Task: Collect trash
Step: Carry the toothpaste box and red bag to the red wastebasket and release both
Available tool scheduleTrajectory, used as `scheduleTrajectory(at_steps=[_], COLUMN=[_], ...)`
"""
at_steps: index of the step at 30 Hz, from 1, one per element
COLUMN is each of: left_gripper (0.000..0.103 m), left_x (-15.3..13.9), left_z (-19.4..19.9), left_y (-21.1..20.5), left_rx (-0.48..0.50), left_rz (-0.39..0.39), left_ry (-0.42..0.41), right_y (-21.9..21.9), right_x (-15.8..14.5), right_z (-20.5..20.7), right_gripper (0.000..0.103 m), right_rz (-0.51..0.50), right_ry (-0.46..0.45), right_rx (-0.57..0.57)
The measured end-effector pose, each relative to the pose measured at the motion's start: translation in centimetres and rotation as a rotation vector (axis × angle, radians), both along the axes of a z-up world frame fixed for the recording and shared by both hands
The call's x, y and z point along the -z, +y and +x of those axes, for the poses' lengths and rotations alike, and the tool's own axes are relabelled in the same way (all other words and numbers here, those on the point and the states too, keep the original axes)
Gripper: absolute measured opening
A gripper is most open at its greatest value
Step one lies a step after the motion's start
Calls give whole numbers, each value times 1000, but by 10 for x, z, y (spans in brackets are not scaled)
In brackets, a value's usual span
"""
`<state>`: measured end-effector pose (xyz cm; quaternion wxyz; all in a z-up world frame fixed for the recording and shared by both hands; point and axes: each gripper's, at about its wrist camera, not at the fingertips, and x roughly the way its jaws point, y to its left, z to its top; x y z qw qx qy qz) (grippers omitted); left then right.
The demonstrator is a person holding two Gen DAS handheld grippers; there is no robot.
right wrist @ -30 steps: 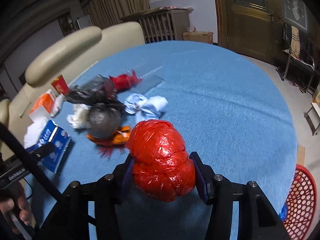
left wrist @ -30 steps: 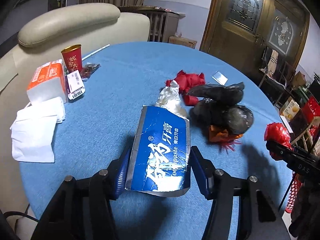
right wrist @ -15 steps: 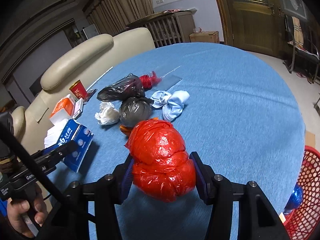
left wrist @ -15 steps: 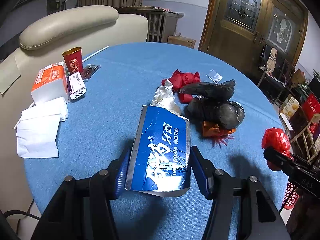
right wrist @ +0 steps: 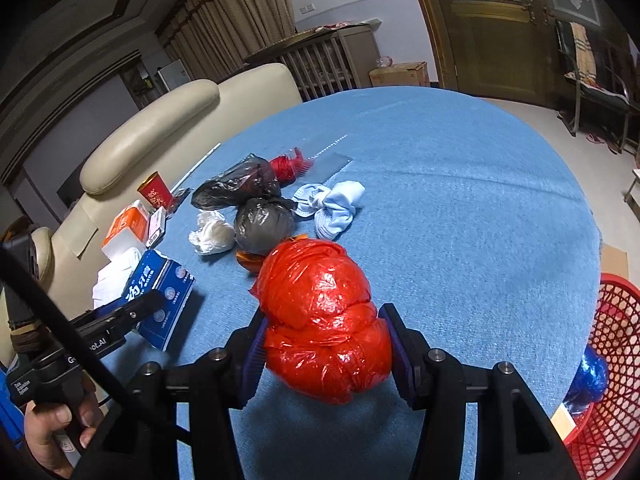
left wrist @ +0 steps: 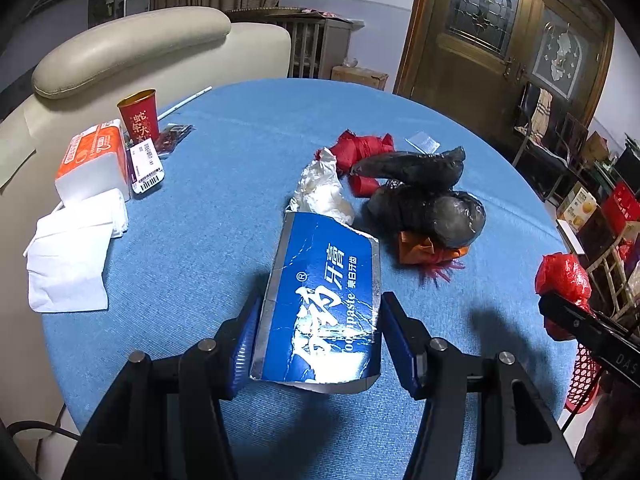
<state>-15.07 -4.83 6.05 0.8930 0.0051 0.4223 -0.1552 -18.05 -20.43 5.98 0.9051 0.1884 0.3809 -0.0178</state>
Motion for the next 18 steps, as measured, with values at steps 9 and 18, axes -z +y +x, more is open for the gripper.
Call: scheduleTrajectory(at_steps=[9, 18], left_gripper=[60, 60], left_x=[-2, -6], left_z=[-3, -8], left_y=[-7, -17], left_rx=[19, 53], left_rz=[8, 8], left_ry=[-7, -20], right_y=[-11, -32], right_x=[1, -4], right_z=[-10, -27], right_gripper=[56, 56], right_rz=[22, 37], right_ry=[-5, -29], right_rx=[36, 104])
